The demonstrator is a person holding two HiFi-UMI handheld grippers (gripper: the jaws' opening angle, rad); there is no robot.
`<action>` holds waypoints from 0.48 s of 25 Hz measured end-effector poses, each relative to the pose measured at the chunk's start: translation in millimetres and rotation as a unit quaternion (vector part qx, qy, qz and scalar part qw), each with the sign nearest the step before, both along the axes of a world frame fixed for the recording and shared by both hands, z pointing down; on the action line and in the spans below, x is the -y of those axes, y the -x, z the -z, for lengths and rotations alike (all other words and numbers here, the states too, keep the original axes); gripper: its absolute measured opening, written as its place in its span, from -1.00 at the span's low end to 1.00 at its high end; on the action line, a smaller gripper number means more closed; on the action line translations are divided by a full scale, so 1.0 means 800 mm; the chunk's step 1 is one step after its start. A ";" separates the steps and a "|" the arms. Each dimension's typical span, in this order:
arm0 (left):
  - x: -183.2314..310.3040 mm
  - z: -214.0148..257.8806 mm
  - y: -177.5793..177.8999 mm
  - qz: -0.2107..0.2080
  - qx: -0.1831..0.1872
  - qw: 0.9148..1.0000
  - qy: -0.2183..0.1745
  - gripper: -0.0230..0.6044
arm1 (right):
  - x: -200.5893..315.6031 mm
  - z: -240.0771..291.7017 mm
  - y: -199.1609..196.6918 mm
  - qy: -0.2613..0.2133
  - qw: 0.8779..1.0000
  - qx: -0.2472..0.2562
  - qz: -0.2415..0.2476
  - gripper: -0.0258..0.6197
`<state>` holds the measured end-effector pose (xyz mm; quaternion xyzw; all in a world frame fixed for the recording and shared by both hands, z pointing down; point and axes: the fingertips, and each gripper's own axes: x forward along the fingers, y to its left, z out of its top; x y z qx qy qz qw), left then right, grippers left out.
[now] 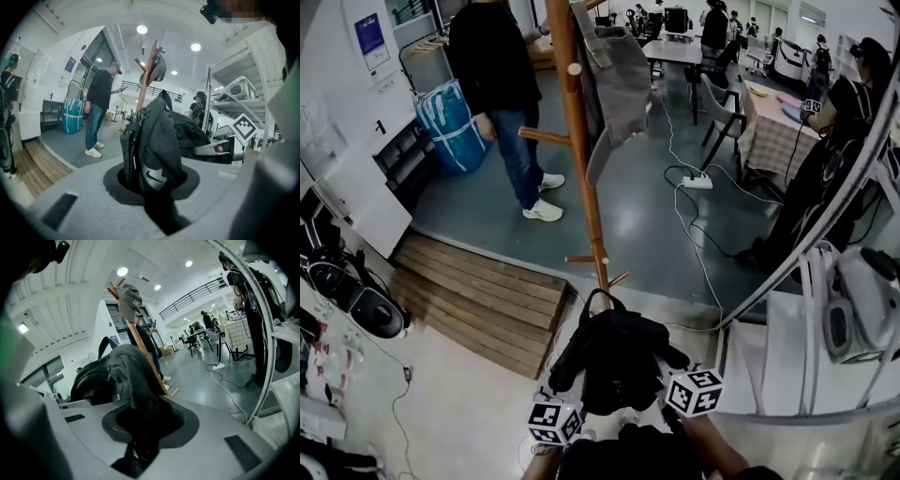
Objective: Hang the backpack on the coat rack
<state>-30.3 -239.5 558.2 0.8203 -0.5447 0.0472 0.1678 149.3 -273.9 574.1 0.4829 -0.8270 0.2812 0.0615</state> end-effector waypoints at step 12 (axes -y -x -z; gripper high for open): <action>0.067 -0.021 -0.015 0.008 0.004 1.000 0.001 -0.65 | 0.072 -0.021 -0.015 0.007 1.000 0.012 0.006 -0.67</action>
